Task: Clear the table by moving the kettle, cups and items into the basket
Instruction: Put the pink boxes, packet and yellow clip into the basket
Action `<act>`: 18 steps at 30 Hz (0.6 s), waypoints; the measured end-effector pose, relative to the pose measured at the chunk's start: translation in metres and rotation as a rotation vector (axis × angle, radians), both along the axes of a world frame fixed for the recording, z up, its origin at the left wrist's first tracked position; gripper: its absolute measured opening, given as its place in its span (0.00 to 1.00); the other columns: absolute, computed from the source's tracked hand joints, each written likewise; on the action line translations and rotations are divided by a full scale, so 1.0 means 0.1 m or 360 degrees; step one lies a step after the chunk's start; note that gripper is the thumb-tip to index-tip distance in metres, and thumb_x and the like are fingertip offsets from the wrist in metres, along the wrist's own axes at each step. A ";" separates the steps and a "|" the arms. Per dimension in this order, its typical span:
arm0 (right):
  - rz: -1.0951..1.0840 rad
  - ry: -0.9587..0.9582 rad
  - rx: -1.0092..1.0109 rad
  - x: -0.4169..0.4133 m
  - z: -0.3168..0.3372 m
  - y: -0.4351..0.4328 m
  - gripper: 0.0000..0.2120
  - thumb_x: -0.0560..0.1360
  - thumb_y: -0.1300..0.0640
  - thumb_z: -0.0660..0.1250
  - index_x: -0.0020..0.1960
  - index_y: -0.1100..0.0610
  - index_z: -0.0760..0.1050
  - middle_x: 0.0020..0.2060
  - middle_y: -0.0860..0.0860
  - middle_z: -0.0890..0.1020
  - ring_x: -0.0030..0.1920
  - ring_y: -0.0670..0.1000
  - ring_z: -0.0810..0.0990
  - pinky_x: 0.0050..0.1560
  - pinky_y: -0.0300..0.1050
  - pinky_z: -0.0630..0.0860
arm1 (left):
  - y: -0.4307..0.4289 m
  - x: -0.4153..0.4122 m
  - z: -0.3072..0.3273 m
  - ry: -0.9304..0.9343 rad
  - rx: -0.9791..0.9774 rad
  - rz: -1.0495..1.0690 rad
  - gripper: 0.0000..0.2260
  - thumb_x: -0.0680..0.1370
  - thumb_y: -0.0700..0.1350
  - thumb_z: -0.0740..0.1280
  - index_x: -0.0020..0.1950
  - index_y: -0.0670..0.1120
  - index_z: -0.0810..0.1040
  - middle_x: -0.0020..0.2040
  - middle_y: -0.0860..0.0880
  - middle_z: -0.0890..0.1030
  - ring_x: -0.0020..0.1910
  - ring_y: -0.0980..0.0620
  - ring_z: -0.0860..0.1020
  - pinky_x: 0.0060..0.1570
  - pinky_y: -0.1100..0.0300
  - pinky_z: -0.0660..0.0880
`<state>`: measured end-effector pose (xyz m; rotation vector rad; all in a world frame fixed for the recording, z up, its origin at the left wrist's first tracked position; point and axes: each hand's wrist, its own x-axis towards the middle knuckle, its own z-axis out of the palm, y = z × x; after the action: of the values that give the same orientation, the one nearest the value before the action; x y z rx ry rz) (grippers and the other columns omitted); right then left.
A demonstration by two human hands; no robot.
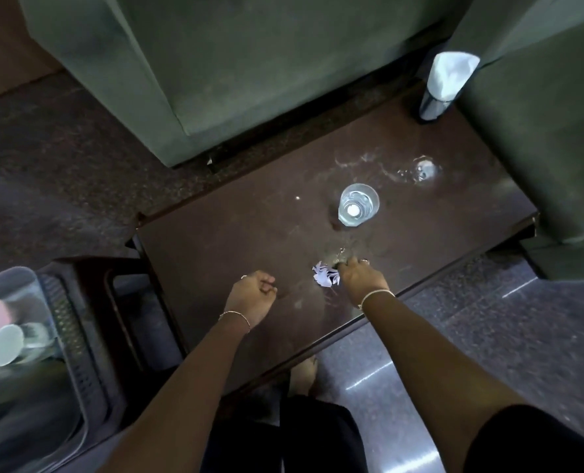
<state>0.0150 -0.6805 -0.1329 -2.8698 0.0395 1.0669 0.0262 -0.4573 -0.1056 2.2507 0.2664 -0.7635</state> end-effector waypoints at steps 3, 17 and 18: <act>0.0097 -0.0035 -0.0017 0.12 -0.23 0.01 0.18 0.79 0.53 0.62 0.66 0.58 0.68 0.66 0.57 0.69 0.65 0.58 0.72 0.56 0.54 0.76 | -0.10 0.01 -0.14 0.0033 0.0013 -0.0079 0.08 0.73 0.38 0.68 0.51 0.43 0.81 0.46 0.45 0.84 0.48 0.46 0.82 0.57 0.56 0.76; -0.0644 -0.0215 0.0483 0.03 -0.22 0.08 0.14 0.77 0.52 0.65 0.54 0.62 0.76 0.51 0.62 0.81 0.53 0.63 0.79 0.50 0.51 0.75 | 0.06 -0.09 -0.11 0.0063 -0.0035 0.0236 0.07 0.75 0.39 0.69 0.52 0.42 0.81 0.37 0.52 0.78 0.41 0.55 0.77 0.40 0.77 0.69; -0.0753 -0.0227 0.0556 0.03 -0.14 0.12 0.14 0.77 0.52 0.65 0.54 0.62 0.76 0.51 0.62 0.81 0.53 0.63 0.79 0.51 0.52 0.74 | 0.08 -0.10 -0.05 0.0079 -0.0062 0.0279 0.07 0.75 0.39 0.69 0.52 0.42 0.81 0.37 0.52 0.78 0.41 0.54 0.77 0.42 0.75 0.71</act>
<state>0.0178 -0.6684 -0.1473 -2.4350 0.4498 0.6956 0.0159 -0.4490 -0.1107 2.1407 0.4624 -0.7254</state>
